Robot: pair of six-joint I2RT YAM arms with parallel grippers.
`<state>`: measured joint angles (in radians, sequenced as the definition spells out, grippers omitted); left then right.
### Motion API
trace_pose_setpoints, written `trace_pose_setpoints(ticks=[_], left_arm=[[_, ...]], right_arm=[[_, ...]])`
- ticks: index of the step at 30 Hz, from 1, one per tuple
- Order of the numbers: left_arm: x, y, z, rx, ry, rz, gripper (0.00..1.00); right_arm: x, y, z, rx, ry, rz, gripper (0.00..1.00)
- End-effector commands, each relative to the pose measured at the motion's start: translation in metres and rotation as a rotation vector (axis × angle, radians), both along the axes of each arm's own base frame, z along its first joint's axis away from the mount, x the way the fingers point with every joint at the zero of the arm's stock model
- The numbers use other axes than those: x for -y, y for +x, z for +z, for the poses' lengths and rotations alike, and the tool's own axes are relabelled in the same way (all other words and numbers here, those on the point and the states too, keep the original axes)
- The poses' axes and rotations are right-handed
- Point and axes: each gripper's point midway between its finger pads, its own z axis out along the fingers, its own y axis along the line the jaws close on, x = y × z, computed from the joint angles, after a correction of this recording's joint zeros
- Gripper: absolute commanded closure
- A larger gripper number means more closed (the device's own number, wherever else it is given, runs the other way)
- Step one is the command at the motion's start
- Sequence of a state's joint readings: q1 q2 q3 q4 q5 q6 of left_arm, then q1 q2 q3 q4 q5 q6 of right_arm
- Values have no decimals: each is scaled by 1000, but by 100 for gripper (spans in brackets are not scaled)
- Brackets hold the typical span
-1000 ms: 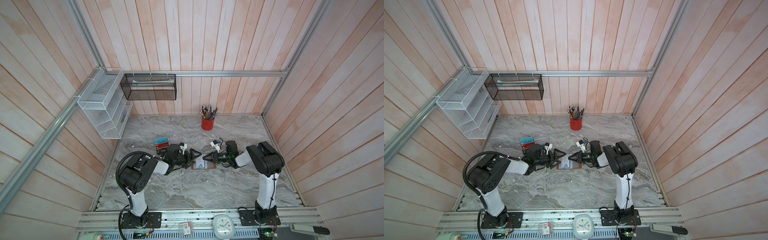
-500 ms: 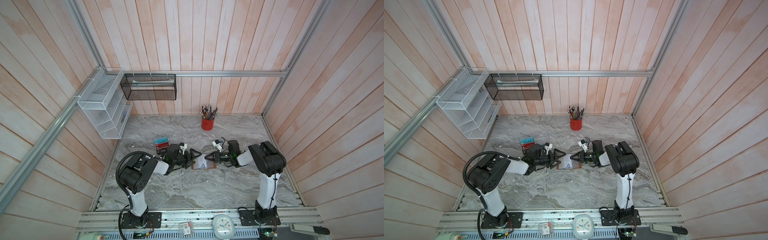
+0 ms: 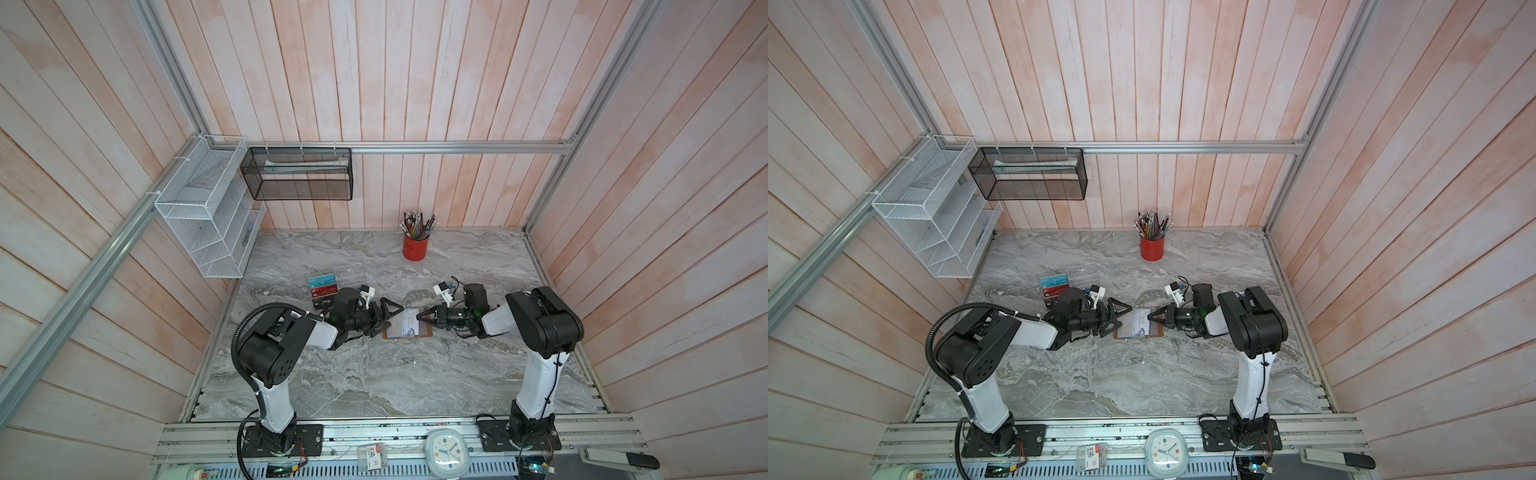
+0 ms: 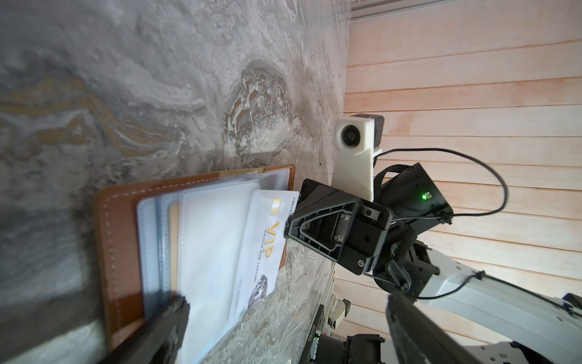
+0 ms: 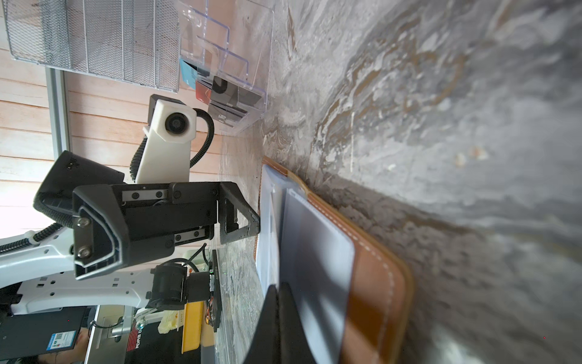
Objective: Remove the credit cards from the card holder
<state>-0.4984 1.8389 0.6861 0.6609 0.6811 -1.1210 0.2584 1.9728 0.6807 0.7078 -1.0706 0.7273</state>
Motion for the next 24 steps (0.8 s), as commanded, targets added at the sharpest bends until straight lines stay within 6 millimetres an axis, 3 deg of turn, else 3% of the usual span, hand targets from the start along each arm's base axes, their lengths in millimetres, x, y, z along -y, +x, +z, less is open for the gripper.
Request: trace_pose_setpoints(ticks=[1, 15, 24], left_arm=[[-14, -11, -38, -109, 110, 22, 0], [-8, 1, 9, 41, 95, -2, 0], [5, 7, 34, 144, 47, -43, 0]], right_arm=[[7, 3, 4, 22, -22, -30, 100], [6, 13, 38, 84, -7, -36, 100], [8, 22, 54, 113, -22, -44, 100]])
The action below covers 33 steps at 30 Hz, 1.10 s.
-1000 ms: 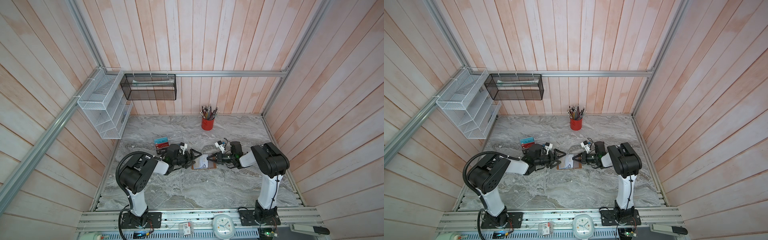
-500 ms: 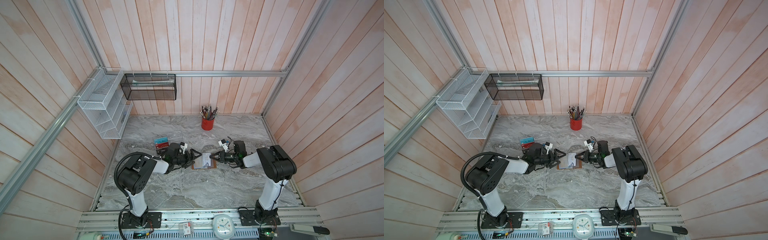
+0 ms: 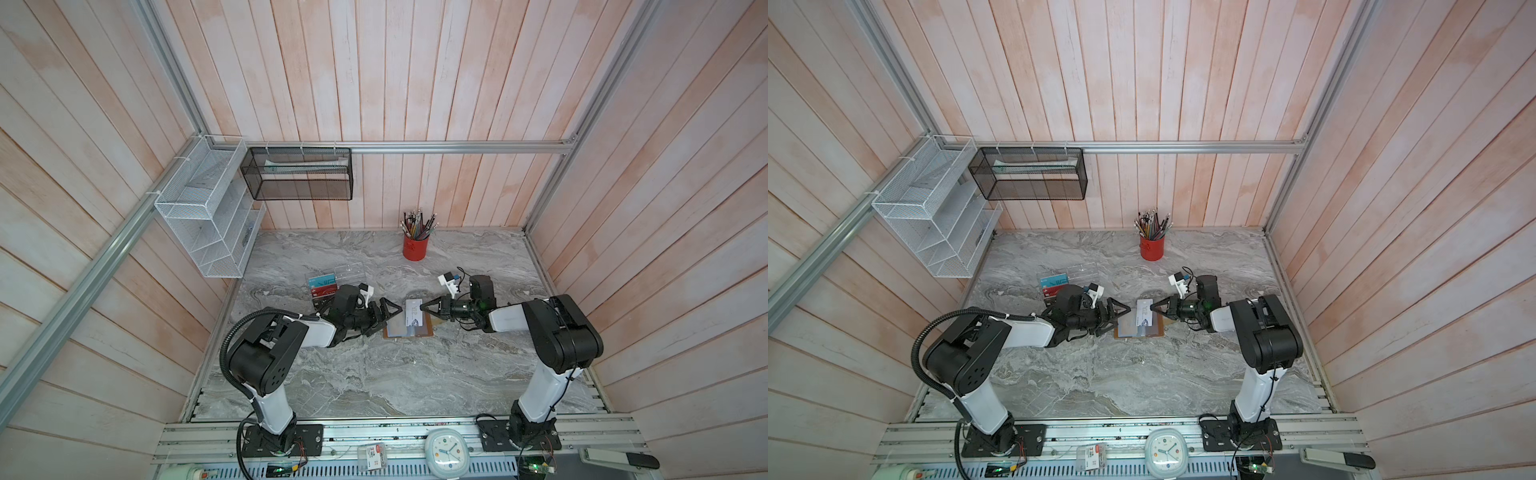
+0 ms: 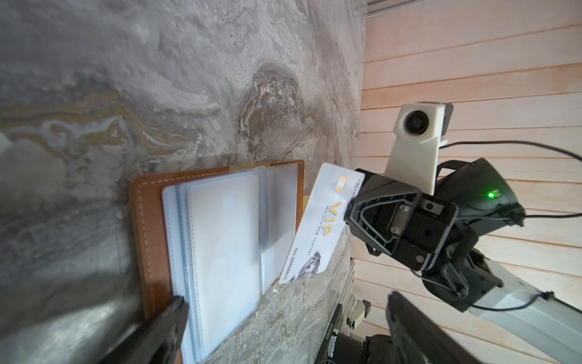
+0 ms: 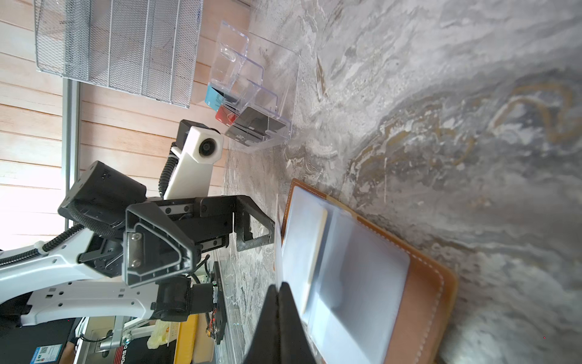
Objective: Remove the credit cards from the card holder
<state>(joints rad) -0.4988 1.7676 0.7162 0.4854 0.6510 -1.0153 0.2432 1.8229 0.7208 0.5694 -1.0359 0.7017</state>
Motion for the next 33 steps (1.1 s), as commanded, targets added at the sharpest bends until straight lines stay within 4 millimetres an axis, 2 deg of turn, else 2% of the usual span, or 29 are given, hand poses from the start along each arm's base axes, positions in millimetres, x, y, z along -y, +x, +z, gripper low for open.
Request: trace_pose_setpoints(ticks=[1, 8, 11, 20, 23, 28, 33], left_arm=[[12, 10, 31, 124, -38, -38, 0], [22, 15, 54, 246, -70, -95, 0], [27, 14, 58, 278, -97, -125, 7], [30, 10, 65, 364, -146, -151, 21], [30, 9, 65, 376, -146, -155, 23], [30, 6, 62, 372, -144, -166, 30], [28, 2, 62, 375, -149, -170, 37]], right_arm=[[2, 7, 12, 32, -9, -4, 100], [-5, 3, 23, 43, -17, 48, 100], [-12, 0, 29, 52, -11, 77, 100], [-34, -2, 55, 71, 65, 134, 100], [-38, 0, 61, 77, 75, 140, 100], [-40, 4, 63, 80, 75, 145, 100], [-42, 9, 58, 70, 72, 152, 100]])
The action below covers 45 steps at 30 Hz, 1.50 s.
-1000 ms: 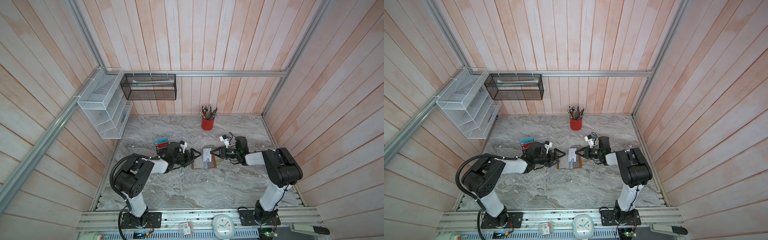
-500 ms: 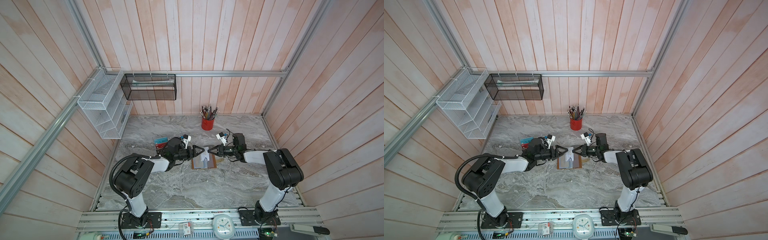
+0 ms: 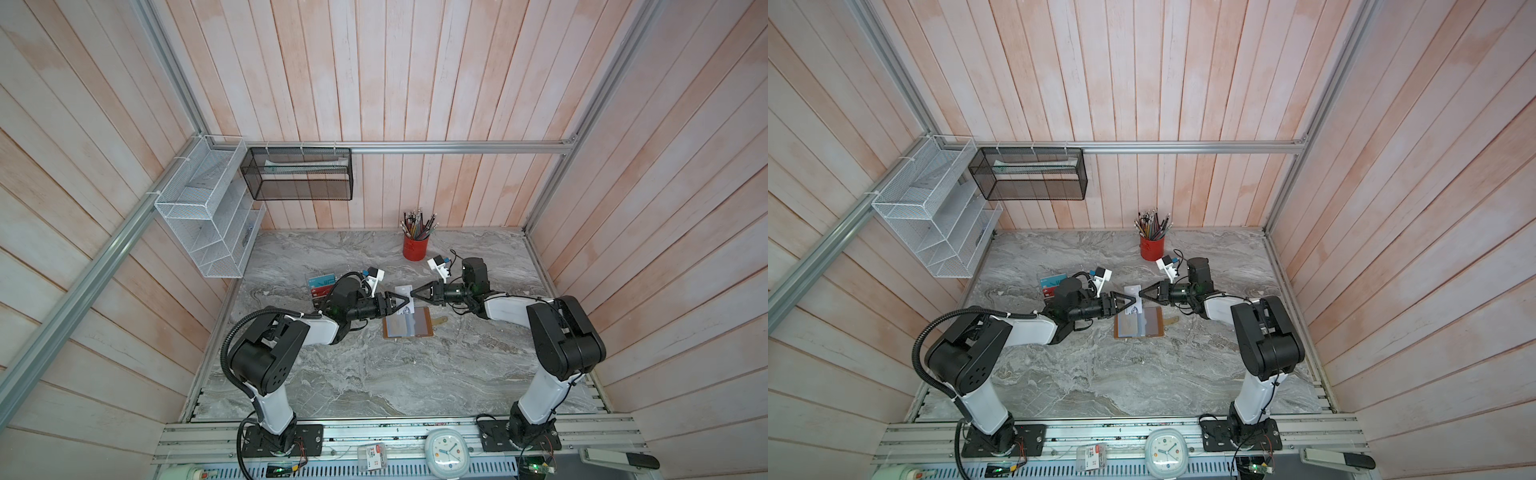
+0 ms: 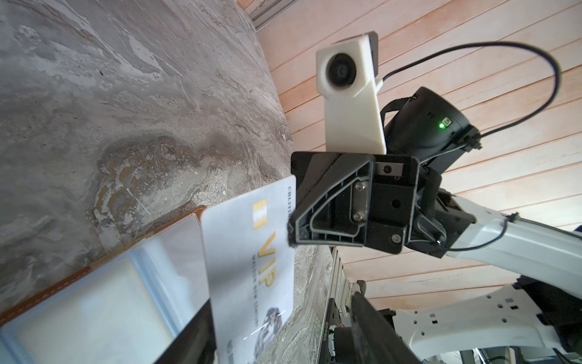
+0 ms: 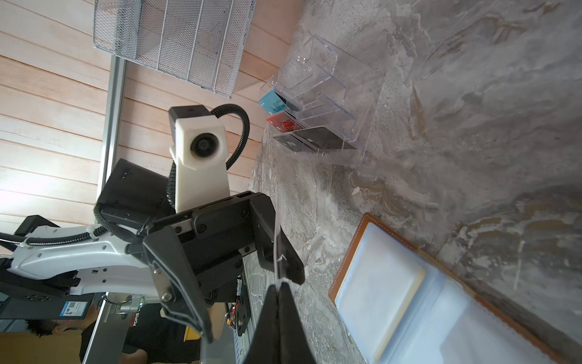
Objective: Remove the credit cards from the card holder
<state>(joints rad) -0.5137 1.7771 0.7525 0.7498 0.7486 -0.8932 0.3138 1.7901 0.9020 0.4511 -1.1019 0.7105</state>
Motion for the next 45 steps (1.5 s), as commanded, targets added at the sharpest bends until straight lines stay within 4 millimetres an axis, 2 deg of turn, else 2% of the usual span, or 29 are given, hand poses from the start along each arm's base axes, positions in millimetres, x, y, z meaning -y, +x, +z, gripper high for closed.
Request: trace_pose_setpoints(ticks=[1, 8, 11, 15, 18, 22, 32, 37, 40, 42, 45], left_arm=[[1, -7, 0, 33, -9, -29, 39], [-1, -10, 2, 39, -5, -31, 52], [-1, -10, 2, 40, -2, -30, 53], [-1, -10, -2, 34, 3, -31, 63], [-1, -10, -1, 37, 2, -30, 75], [-1, -10, -2, 35, 2, -29, 76], [-1, -10, -4, 29, 2, -25, 90], [-3, -8, -2, 31, 3, -15, 96], [-3, -6, 1, 31, -3, 1, 100], [-4, -2, 8, 34, -24, 22, 100], [-6, 7, 24, 50, -55, 72, 100]], right_arm=[[-6, 2, -3, -9, 12, 32, 100], [-10, 4, -11, -31, 28, 78, 100], [-10, 4, -16, -37, 29, 85, 100], [-10, 2, -18, -37, 34, 90, 100], [-10, 1, -19, -38, 36, 96, 100], [-10, 1, -20, -39, 37, 97, 100], [-10, 3, -17, -37, 41, 85, 98], [-8, 5, -11, -25, 37, 65, 85], [-4, 5, -5, -12, 35, 39, 70], [3, 12, -1, 8, 19, -28, 52], [11, 13, 9, 26, 25, -86, 30]])
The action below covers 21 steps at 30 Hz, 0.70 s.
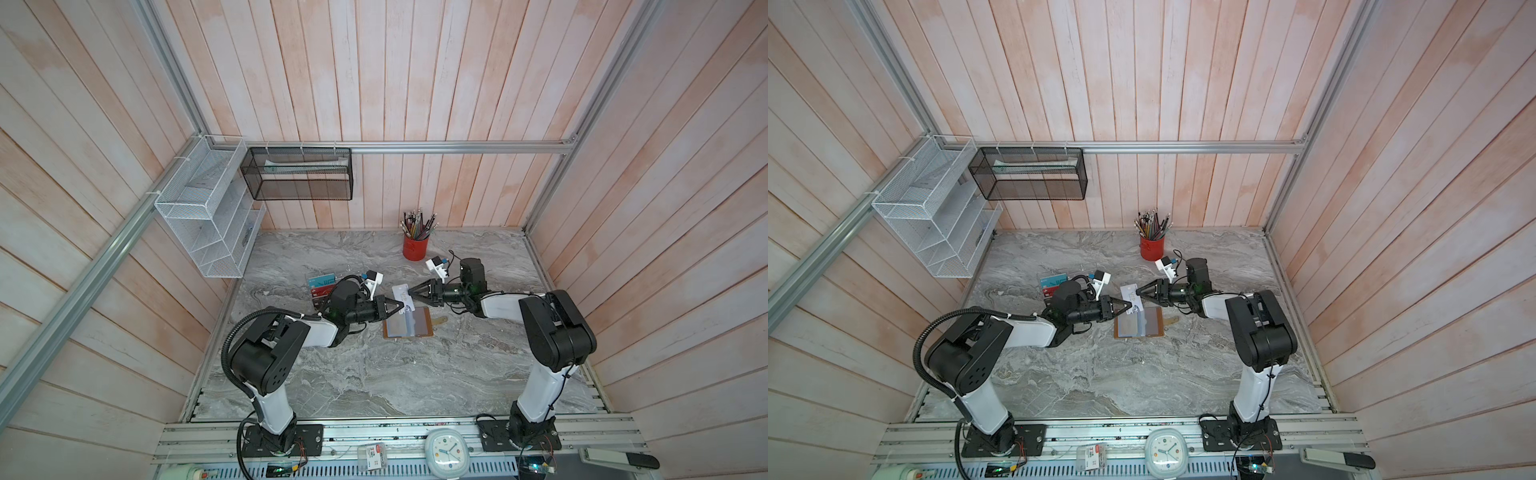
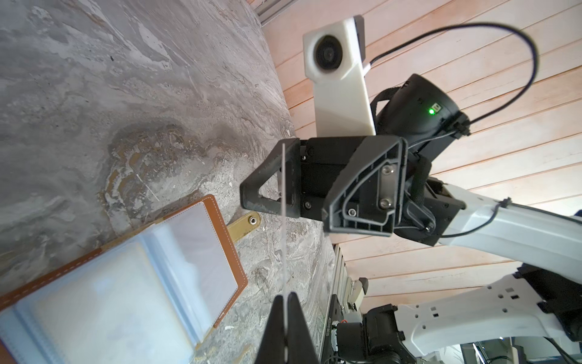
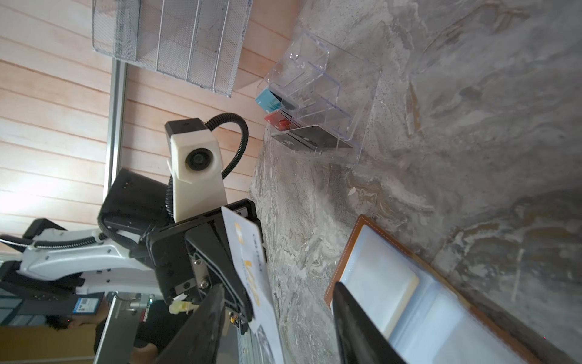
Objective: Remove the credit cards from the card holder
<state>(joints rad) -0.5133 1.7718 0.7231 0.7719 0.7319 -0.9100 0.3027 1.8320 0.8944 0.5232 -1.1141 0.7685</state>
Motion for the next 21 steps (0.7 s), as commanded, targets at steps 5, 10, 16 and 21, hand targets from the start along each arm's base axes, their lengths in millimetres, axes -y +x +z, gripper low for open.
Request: trace_pose_setpoints(ticks=[5, 10, 16, 21], left_arm=[[-14, 27, 63, 99, -124, 195, 100], [-32, 35, 99, 116, -299, 350, 100], [-38, 27, 120, 100, -449, 492, 100], [-45, 22, 125, 61, -534, 595, 100]], right_arm=[[22, 9, 37, 99, 22, -187, 7], [25, 2, 62, 134, 124, -273, 5], [5, -2, 87, 184, 206, -326, 9], [-9, -2, 106, 215, 278, -324, 26]])
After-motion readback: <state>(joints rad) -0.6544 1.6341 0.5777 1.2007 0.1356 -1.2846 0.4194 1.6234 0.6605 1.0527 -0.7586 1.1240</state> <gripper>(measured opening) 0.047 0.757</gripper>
